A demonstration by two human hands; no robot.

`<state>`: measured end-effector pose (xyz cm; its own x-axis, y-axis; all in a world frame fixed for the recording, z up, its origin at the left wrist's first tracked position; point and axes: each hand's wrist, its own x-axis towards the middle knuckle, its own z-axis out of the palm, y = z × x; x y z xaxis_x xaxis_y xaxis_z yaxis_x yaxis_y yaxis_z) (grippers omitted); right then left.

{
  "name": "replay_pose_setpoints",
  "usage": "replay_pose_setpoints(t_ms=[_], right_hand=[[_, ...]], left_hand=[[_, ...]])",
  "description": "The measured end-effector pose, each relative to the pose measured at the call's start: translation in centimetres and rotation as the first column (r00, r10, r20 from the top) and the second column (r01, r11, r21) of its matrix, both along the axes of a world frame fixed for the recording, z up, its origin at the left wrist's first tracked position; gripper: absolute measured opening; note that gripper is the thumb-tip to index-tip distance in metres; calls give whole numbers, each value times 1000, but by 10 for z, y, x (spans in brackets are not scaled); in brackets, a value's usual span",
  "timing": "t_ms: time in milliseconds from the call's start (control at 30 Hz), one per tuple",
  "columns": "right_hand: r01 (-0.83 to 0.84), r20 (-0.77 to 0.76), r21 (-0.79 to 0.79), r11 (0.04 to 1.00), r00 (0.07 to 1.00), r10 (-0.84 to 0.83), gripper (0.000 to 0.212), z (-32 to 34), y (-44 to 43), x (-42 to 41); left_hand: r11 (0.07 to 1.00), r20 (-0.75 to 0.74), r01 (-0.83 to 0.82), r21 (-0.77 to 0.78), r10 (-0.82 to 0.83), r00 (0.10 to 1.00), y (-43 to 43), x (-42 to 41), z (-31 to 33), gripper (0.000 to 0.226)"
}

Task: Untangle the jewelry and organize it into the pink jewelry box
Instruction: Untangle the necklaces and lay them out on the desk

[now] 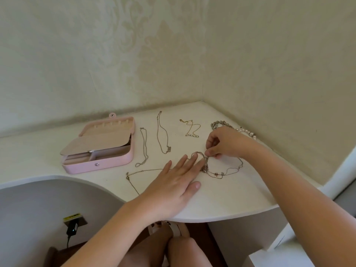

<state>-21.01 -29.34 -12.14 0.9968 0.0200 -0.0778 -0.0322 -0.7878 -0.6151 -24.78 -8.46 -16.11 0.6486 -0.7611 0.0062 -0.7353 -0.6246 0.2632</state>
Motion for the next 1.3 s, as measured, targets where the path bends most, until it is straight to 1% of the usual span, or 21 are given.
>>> replay_pose_setpoints(t_ms=[67, 133, 267, 367, 533, 667, 767, 867, 933, 1000, 1067, 1100, 1133, 1200, 1300], right_hand=[[10, 28, 30, 999, 1000, -11, 15, 1, -3, 0], [34, 57, 70, 997, 998, -38, 14, 1, -4, -1], [58, 115, 117, 991, 991, -72, 10, 6, -6, -5], [112, 119, 78, 991, 985, -121, 8, 17, -20, -11], [159, 82, 39, 987, 983, -161, 5, 27, -44, -28], [170, 70, -46, 984, 983, -167, 3, 31, -46, -37], [142, -17, -159, 977, 989, -147, 3, 34, -48, -50], [75, -120, -310, 948, 986, -117, 11, 31, -44, -65], [68, -120, -361, 930, 986, -119, 13, 27, -39, -70], [123, 10, -319, 940, 992, -127, 12, 23, -31, -70], [139, 152, -181, 974, 982, -112, 13, 21, -20, -66], [103, 181, -120, 987, 980, -80, 13, 19, -12, -63], [48, 185, -82, 995, 982, -32, 13, 17, -3, -59], [-60, 166, -72, 996, 984, 72, 9, 11, 12, -51], [-115, 123, -91, 989, 984, 125, 7, 3, 21, -37]], left_hand=[[997, 18, 15, 77, -16, 1000, 1, -1, 1, 52], [992, 25, 24, 122, -28, 999, 2, -3, 2, 54], [991, 27, 21, 129, -25, 999, 5, -6, 2, 65], [993, 13, 2, 118, -4, 1000, 5, -6, 1, 72], [989, 40, 22, 148, -28, 999, 4, -4, 1, 64], [988, 36, 43, 149, -49, 998, 5, -5, 2, 61], [984, 20, 68, 162, -72, 997, 7, -6, 5, 59], [979, 12, 91, 182, -95, 995, 8, -7, 7, 58], [978, 4, 99, 186, -101, 995, 9, -7, 7, 58], [977, 1, 99, 189, -101, 995, 9, -8, 7, 58], [976, 1, 97, 197, -99, 995, 9, -8, 7, 58], [975, -1, 96, 201, -98, 995, 9, -8, 8, 58], [975, -4, 95, 203, -96, 995, 9, -8, 8, 58], [975, -19, 92, 200, -90, 996, 10, -9, 8, 57], [976, -21, 92, 197, -90, 996, 10, -11, 8, 57]])
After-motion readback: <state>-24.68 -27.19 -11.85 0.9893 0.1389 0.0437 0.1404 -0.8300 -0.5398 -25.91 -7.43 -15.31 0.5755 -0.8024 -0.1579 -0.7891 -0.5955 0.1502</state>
